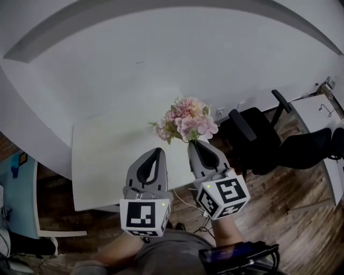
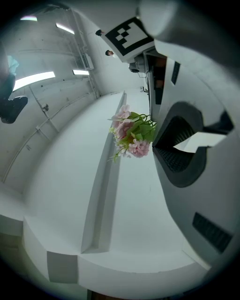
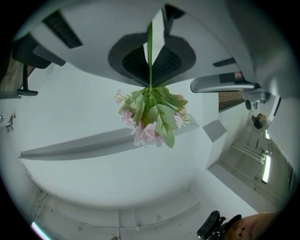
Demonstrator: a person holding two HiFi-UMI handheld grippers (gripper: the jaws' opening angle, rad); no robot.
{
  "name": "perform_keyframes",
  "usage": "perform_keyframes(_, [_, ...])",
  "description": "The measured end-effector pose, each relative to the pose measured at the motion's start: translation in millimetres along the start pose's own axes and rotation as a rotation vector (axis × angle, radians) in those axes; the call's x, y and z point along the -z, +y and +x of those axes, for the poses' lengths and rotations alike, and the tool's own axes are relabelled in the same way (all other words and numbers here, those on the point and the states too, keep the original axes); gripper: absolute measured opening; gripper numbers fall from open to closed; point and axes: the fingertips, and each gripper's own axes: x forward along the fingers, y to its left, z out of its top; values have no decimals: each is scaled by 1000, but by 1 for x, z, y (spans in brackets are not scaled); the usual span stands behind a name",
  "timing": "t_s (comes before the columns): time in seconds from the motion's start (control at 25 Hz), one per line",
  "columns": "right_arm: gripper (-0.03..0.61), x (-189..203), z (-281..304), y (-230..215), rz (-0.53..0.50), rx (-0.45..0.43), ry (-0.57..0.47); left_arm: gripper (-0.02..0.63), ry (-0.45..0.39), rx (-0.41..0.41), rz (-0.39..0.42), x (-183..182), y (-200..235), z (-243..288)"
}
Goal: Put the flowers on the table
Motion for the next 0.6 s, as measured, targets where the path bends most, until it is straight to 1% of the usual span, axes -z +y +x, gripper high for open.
perform_keyframes(0.2, [18, 13, 67, 3, -1, -31, 75, 8, 45, -34, -52, 15, 53, 42])
perform_keyframes(0.32, [18, 21, 80, -2, -2, -42, 104, 8, 56, -41, -82, 21, 60, 58])
perform_keyframes(0.48, [18, 30, 84, -9, 8, -36, 116, 8, 73, -41, -113, 32, 60, 65])
perform_keyframes(0.52, [18, 35, 92, -12, 13, -33, 125, 8, 82, -41, -120, 39, 65, 72])
perform_keyframes(0.6, [18, 49, 127, -22, 24, -20, 158, 8, 106, -38, -148, 57, 89, 98])
